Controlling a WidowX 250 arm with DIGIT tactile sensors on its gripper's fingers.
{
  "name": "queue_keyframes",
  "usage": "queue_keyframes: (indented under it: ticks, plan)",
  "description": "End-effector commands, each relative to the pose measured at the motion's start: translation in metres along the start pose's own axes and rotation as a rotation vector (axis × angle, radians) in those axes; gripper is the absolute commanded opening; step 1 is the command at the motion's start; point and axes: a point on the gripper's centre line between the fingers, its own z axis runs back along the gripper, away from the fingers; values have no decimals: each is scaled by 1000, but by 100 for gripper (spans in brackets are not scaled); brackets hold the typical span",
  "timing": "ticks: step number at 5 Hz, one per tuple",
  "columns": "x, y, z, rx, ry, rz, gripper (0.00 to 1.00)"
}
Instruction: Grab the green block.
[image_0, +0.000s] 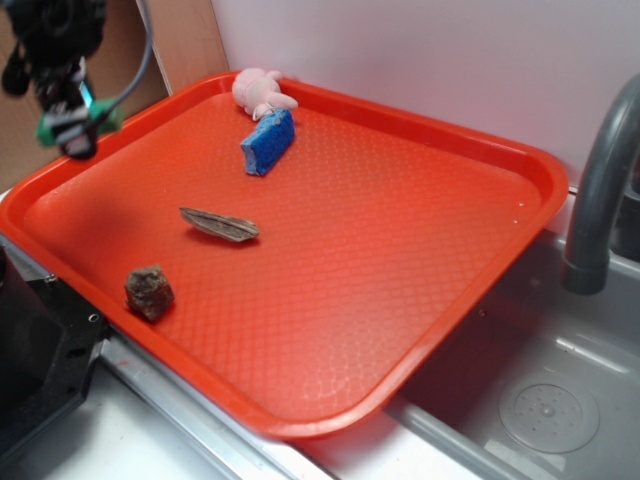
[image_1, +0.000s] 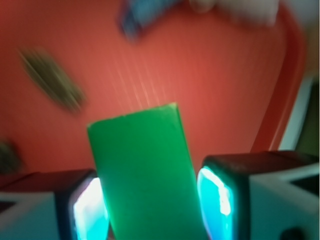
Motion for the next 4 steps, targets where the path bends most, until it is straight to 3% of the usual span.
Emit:
queue_keyframes:
  ticks: [1,3,4]
  plan:
    - [61,-27,67,-92,13,346,0]
    - [84,-31,88,-116,4,557,0]
    - [86,-23,78,-78,15,624,0]
